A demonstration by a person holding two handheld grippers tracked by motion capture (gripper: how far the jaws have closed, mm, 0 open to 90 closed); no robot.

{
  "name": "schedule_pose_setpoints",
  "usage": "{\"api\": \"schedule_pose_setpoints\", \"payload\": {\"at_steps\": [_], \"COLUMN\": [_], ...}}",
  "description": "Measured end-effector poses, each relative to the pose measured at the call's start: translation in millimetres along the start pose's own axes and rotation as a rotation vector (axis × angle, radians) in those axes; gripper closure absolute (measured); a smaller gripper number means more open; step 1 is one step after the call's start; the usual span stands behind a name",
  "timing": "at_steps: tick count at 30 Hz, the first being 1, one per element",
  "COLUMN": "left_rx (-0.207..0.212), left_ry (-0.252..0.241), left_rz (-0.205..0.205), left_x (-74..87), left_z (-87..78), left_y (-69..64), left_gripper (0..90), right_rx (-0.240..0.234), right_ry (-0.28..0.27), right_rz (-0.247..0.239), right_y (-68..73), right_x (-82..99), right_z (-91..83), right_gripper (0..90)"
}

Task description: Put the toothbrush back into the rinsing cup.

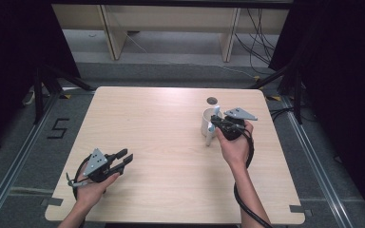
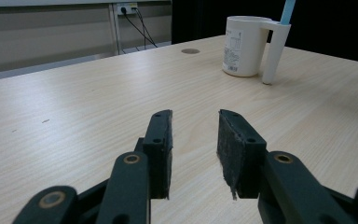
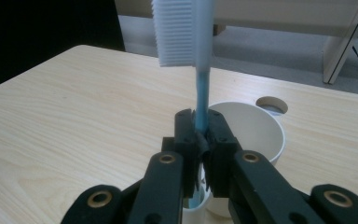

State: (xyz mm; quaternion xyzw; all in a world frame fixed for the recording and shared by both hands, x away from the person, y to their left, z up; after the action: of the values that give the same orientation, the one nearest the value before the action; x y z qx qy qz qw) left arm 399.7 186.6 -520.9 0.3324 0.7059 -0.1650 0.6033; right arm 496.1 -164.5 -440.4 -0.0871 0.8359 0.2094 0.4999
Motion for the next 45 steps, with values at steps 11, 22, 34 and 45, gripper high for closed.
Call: {"api": "schedule_pose_setpoints", "payload": {"at_steps": [11, 22, 34, 45], "left_rx": [0.003, 0.005, -0.001, -0.009], "left_ry": [0.001, 0.001, 0.002, 0.001], "left_rz": [0.003, 0.003, 0.001, 0.000], "left_x": [0.2, 0.5, 1.2, 1.1], "left_z": [0.4, 0.7, -0.9, -1.7], "left_y": [-0.4, -0.8, 1.5, 3.1], "left_gripper": [64.3, 64.2, 63.6, 63.0], "right_rx": [0.009, 0.002, 0.041, 0.013], "right_ry": [-0.001, 0.023, 0.007, 0.017], "right_rz": [-0.007, -0.019, -0.110, -0.061], "right_y": [0.2, 0.8, -3.8, -6.4], "right_x": [9.0, 22.7, 32.4, 42.7], "right_z": [4.8, 9.9, 8.5, -10.3], "right_gripper": [85.6, 82.7, 40.0, 33.3]}}
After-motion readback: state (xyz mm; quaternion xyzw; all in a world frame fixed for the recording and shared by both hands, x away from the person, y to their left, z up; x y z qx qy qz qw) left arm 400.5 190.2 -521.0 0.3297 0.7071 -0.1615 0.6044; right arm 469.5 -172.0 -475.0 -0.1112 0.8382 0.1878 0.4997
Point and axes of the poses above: each handheld gripper's, and its own axes: z roughly forward along the jaws, x roughly out of its underside, y roughly to its left, the point moved 6 cm from there along z, roughly forward along the jaws, and after that the axes turned 12 degrees about z, right-handed, at the moved point
